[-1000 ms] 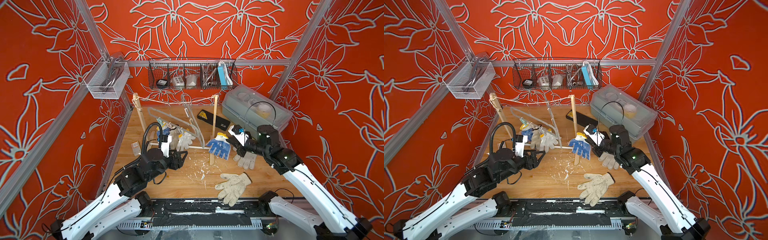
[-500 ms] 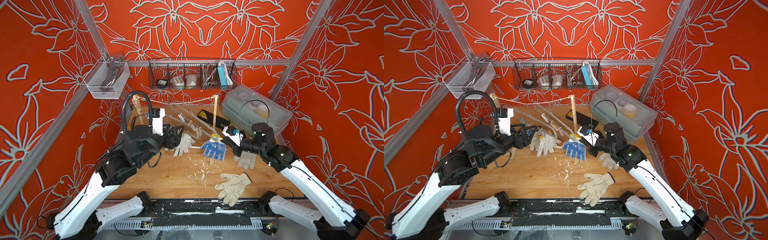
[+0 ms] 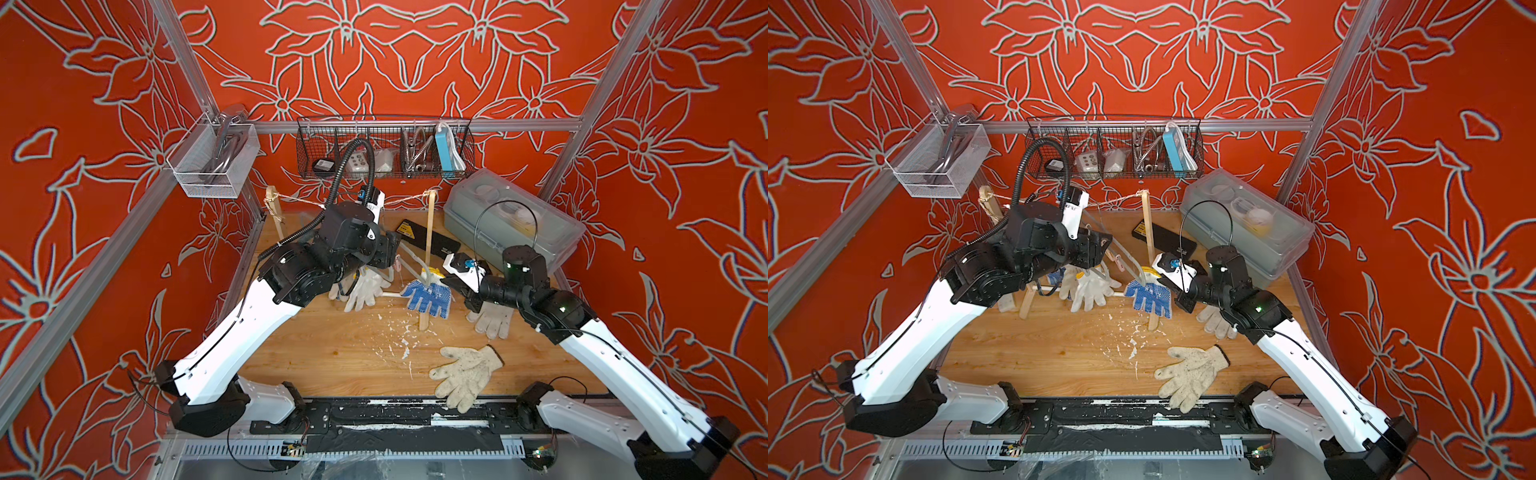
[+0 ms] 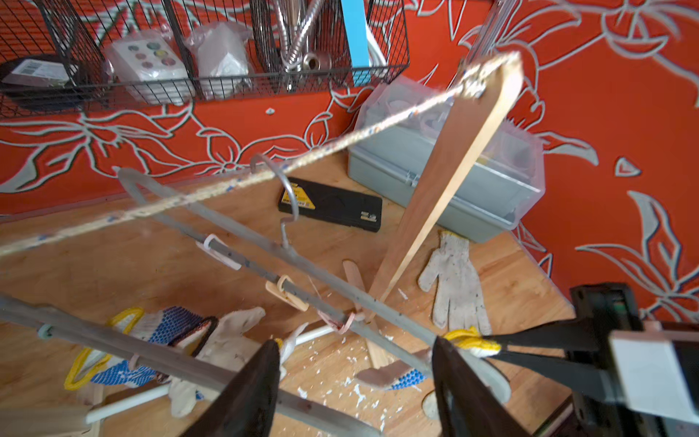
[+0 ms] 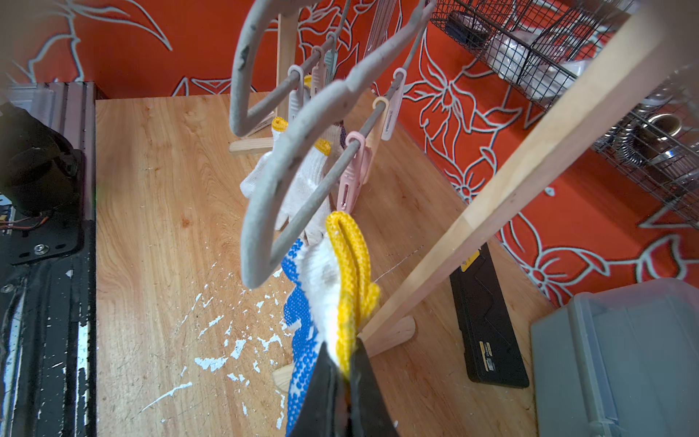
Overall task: Clip the gloves onto a hanger to dry
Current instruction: Pick up the glove from the center of the board, then adjust the hanger on the clothesline.
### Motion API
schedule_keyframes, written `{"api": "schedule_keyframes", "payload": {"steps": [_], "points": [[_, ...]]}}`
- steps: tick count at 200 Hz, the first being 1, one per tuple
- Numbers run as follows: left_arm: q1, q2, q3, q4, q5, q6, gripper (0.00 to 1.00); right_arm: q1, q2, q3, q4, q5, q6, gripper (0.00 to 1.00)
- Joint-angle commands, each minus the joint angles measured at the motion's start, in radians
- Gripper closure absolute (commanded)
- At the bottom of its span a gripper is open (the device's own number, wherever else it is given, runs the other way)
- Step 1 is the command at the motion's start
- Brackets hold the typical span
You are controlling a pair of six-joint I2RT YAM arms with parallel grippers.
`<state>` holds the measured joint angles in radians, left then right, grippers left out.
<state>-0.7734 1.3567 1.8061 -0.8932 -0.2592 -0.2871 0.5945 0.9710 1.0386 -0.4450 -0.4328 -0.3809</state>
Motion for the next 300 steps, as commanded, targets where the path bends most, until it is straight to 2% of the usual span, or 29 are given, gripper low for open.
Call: {"api": "schedule_keyframes", "payload": {"steps": [1,35,56,99,128,177,216,229,250,274,300], "points": [[0.003,0.023,0.041,-0.152,-0.003,0.002,0.40,0.007,-0.021,0.017,-0.004,0.020,-0.018,1.00],[0.017,0.065,0.096,-0.257,-0.006,0.016,0.44,0.008,-0.030,0.008,-0.006,0.022,-0.018,1.00],[0.026,0.119,0.182,-0.398,-0.024,0.046,0.44,0.007,-0.032,0.008,-0.009,0.024,-0.018,1.00],[0.031,0.144,0.263,-0.594,-0.103,0.062,0.45,0.007,-0.042,0.002,-0.017,0.028,-0.015,1.00],[0.041,0.133,0.283,-0.674,-0.149,0.060,0.46,0.007,-0.046,-0.002,-0.017,0.022,-0.012,1.00],[0.041,0.101,0.349,-0.774,-0.294,0.017,0.46,0.007,-0.046,0.000,-0.017,0.022,-0.006,1.00],[0.041,0.110,0.478,-0.802,-0.351,0.010,0.47,0.006,-0.039,0.003,-0.007,0.021,0.000,1.00],[0.040,0.127,0.527,-0.786,-0.318,0.012,0.47,0.007,-0.034,0.004,-0.003,0.022,0.005,1.00],[0.039,0.136,0.543,-0.661,-0.161,0.044,0.48,0.007,-0.024,0.006,0.004,0.022,0.007,1.00],[0.027,0.176,0.552,-0.555,-0.034,0.045,0.50,0.007,-0.017,0.013,0.008,0.025,0.012,1.00],[0.005,0.226,0.509,-0.511,0.031,0.029,0.50,0.007,-0.004,0.027,-0.010,0.041,0.009,1.00]]}}
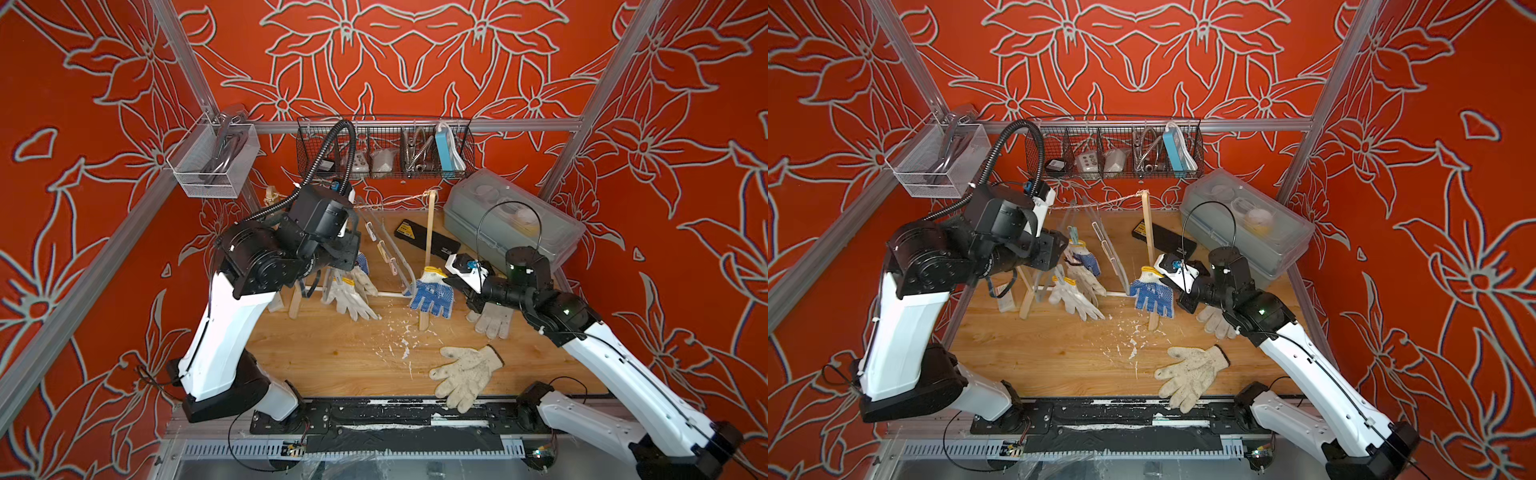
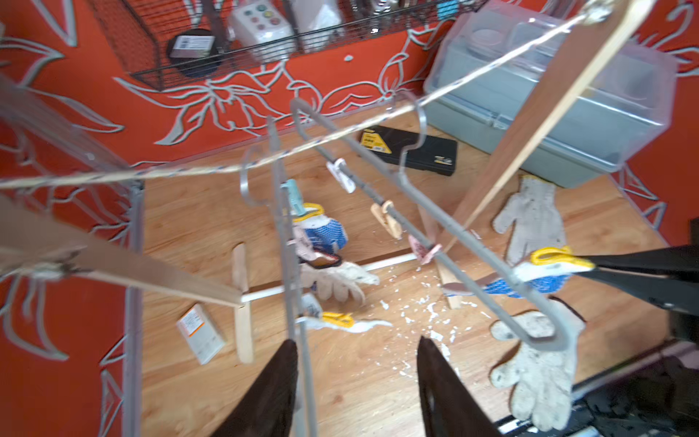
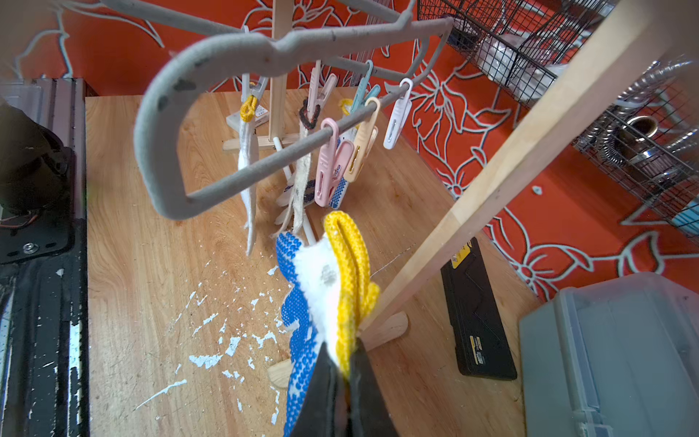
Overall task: Clip the gloves onto a hanger to dry
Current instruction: Adjust the hanger on the clothesline.
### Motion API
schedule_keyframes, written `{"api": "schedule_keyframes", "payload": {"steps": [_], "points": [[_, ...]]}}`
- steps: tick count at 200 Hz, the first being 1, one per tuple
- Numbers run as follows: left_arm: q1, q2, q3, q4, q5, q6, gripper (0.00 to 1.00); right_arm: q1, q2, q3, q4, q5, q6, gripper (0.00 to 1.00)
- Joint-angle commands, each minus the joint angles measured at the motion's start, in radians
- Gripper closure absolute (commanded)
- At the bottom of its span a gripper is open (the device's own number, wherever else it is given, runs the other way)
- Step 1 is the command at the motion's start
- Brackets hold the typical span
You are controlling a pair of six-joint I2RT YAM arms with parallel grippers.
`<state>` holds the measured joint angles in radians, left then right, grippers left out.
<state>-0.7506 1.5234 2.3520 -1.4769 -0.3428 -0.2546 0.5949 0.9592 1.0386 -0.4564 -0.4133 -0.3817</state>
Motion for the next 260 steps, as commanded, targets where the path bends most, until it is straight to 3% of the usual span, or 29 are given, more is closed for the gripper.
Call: {"api": "schedule_keyframes", "payload": {"steps": [1,36,69,90,123,159,260], "points": [[-0.018,0.060,-0.042,0.073,0.114,-0.004,0.50,0.006,0.008,0.028,0.001,0.023,0.009,1.00],[-0.016,-0.014,-0.307,0.143,0.026,-0.046,0.50,0.006,0.006,0.033,0.005,0.042,0.013,1.00],[0.016,-0.127,-0.575,0.280,0.076,-0.112,0.52,0.006,0.003,0.039,0.012,0.038,0.024,1.00],[0.055,-0.174,-0.671,0.306,0.074,-0.133,0.51,0.006,0.007,0.046,0.010,0.036,0.025,1.00],[0.154,-0.271,-0.783,0.357,0.011,-0.129,0.51,0.008,0.007,0.049,0.015,0.035,0.030,1.00],[0.246,-0.326,-0.876,0.500,0.027,-0.083,0.51,0.008,0.011,0.044,0.021,0.031,0.034,1.00],[0.296,-0.216,-1.026,0.969,0.191,-0.094,0.51,0.032,0.029,0.050,0.047,0.019,0.083,1.00]]}}
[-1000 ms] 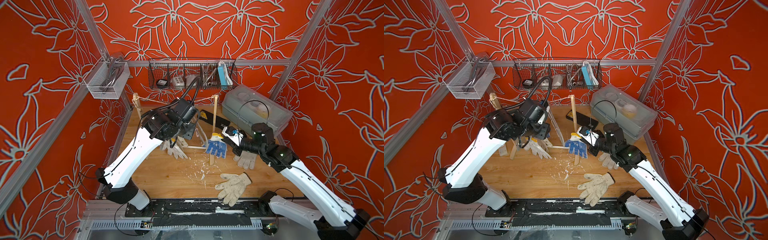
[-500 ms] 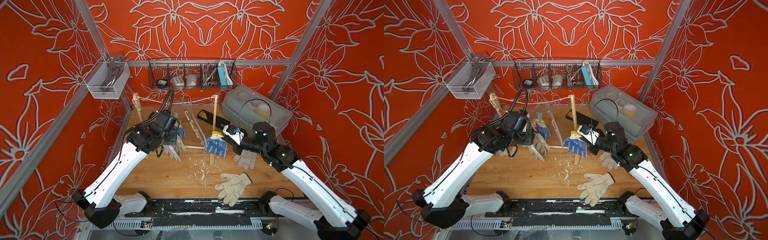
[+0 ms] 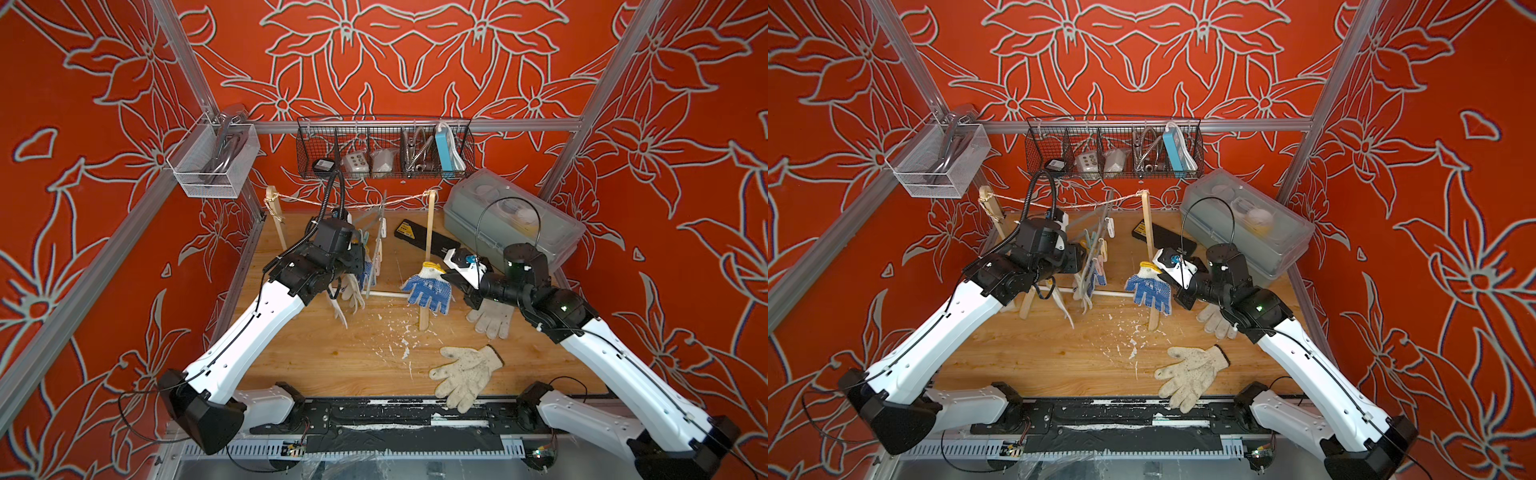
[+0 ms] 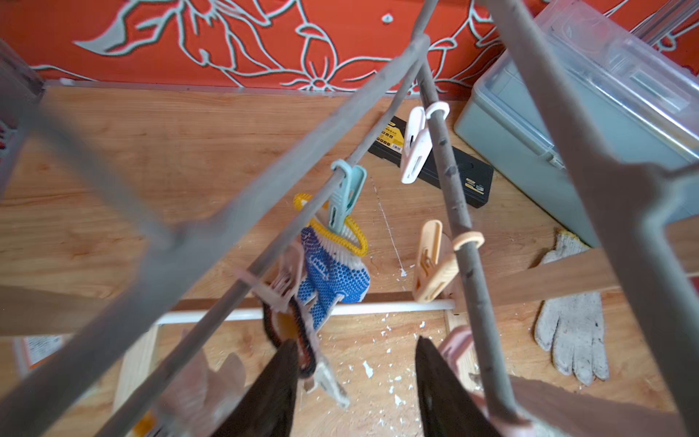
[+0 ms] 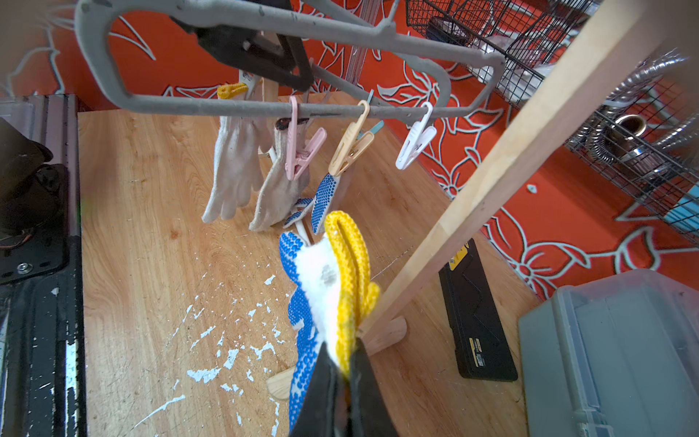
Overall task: Clip the gloves onto a hanger to dry
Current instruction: Adjust the hanger on the clothesline.
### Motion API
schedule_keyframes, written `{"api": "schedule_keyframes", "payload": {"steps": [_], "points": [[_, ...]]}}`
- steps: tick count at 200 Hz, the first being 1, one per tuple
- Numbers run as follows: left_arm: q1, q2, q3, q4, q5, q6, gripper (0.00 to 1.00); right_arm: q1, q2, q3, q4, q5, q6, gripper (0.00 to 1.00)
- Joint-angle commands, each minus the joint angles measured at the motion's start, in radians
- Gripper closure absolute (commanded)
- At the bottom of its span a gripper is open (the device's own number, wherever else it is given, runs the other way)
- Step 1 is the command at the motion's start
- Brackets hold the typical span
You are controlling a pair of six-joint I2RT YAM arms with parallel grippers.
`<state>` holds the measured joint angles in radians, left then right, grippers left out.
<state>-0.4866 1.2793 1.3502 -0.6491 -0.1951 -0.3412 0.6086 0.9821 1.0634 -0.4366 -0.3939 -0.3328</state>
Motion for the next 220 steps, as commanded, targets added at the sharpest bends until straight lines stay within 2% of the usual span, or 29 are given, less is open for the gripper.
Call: {"api": "schedule_keyframes", "payload": {"steps": [1,23,86,130,194,220], "points": [[0.034,0.030,-0.025,0.145,0.046,-0.008,0.51,0.020,0.007,0.026,0.027,0.000,0.036,1.00],[0.066,0.062,-0.030,0.205,0.082,-0.003,0.51,0.050,0.008,0.023,0.022,0.035,0.046,1.00],[0.100,0.204,0.002,0.309,0.229,-0.010,0.49,0.142,0.076,0.065,-0.009,0.241,0.085,1.00],[0.102,0.234,0.041,0.324,0.304,-0.028,0.46,0.165,0.151,0.123,-0.023,0.372,0.149,1.00],[0.102,0.229,0.017,0.361,0.333,-0.057,0.42,0.203,0.262,0.196,0.001,0.561,0.255,1.00],[0.099,0.197,-0.032,0.411,0.297,-0.095,0.41,0.211,0.296,0.217,0.020,0.593,0.279,1.00]]}}
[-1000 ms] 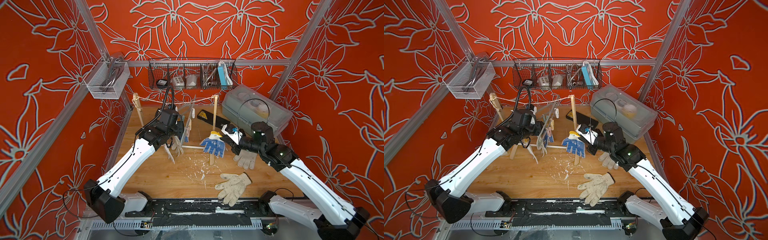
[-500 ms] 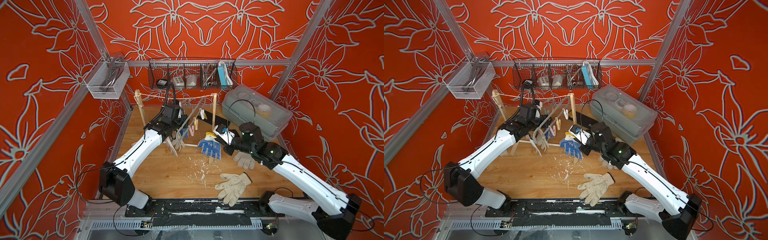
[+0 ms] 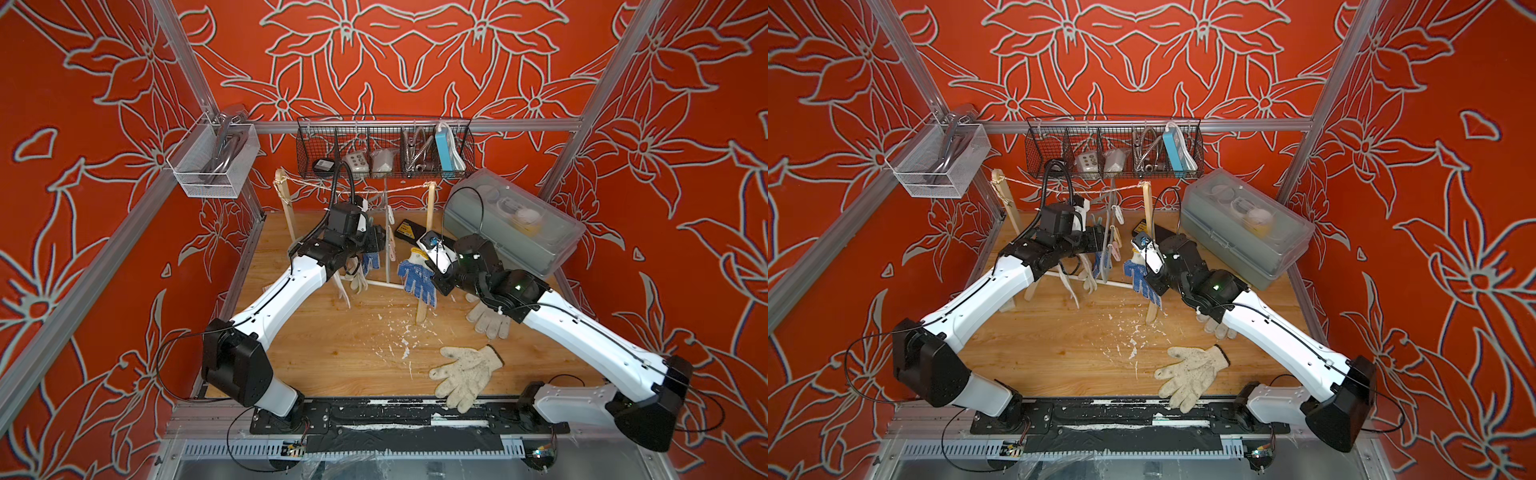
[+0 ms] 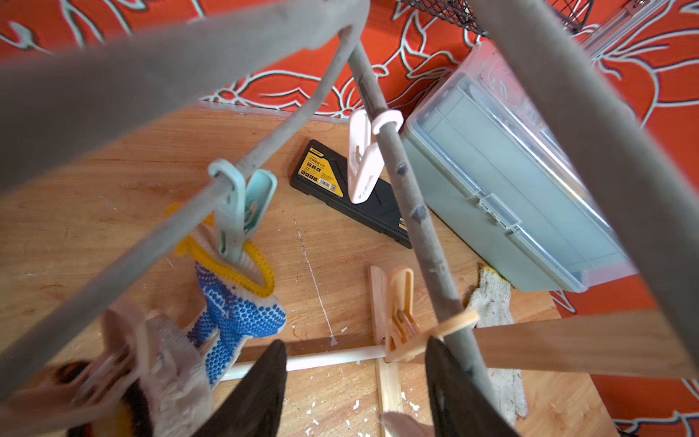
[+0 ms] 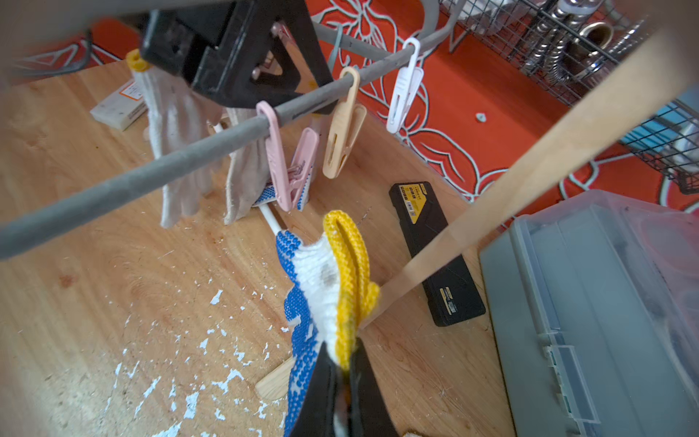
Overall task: Clip the gloves onto a hanger to dry
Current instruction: Adjust the hanger on the clothesline.
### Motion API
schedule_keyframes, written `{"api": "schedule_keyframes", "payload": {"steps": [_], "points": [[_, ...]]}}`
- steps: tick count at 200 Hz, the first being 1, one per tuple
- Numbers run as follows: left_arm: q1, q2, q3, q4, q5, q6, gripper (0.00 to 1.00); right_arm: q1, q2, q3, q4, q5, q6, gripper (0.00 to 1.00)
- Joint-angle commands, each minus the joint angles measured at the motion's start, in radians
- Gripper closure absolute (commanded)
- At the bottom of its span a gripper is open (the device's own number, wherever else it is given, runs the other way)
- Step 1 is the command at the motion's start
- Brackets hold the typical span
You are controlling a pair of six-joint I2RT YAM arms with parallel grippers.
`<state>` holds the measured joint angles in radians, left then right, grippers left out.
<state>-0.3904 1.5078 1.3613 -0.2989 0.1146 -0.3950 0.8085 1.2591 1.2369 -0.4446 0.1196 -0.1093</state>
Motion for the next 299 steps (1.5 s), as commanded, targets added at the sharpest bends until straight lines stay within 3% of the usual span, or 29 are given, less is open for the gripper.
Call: {"api": "schedule_keyframes", "payload": {"steps": [1,74,123,209,247,299], "points": [[0.002,-0.033,-0.047,0.065,-0.013,-0.045,0.41,0.012,0.020,0.044,0.029,0.080,0.056,1.00],[-0.053,-0.105,-0.209,0.242,-0.090,-0.098,0.39,0.022,0.091,0.053,0.142,0.132,0.081,1.00],[-0.057,-0.065,-0.236,0.368,-0.254,-0.044,0.40,0.024,0.143,0.081,0.217,0.210,0.038,1.00],[-0.119,-0.032,-0.275,0.525,-0.286,0.023,0.39,0.025,0.295,0.182,0.294,0.300,0.023,1.00],[-0.099,-0.054,-0.298,0.515,-0.297,0.063,0.37,0.024,0.347,0.225,0.319,0.288,-0.005,1.00],[-0.015,-0.108,-0.289,0.477,-0.241,0.183,0.36,0.023,0.375,0.242,0.369,0.161,-0.061,1.00]]}}
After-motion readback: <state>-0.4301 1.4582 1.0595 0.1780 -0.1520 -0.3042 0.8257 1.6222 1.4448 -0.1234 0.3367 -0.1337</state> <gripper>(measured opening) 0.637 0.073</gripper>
